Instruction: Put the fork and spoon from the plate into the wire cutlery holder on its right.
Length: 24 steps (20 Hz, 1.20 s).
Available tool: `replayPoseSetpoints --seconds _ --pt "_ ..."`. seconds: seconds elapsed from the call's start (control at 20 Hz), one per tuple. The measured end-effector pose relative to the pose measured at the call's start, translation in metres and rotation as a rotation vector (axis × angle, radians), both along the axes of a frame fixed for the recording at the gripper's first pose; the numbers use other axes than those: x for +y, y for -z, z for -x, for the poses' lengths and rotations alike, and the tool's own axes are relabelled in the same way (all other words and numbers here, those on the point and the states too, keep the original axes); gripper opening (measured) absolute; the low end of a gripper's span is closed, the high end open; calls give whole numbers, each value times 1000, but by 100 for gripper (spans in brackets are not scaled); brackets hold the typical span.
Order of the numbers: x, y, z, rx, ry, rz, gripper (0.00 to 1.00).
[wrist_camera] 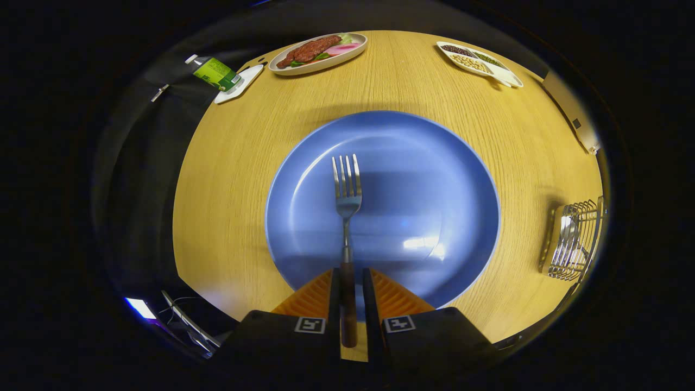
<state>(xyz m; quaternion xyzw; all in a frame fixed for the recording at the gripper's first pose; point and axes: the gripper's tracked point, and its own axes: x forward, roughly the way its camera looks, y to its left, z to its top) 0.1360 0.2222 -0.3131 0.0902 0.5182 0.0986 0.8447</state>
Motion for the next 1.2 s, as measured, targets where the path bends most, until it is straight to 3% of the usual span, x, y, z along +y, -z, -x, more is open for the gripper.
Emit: replayPoseSetpoints --seconds 0.1,0.35,0.7,1.0,1.2 --pt "2 2 2 10 -12 -7 15" --pt "15 -6 9 -42 -163 -92 9" --pt "-17 -36 14 -84 -186 -91 5" --pt "-58 -91 54 -90 -227 -147 5" --pt "-117 -116 82 -78 -240 -91 5"
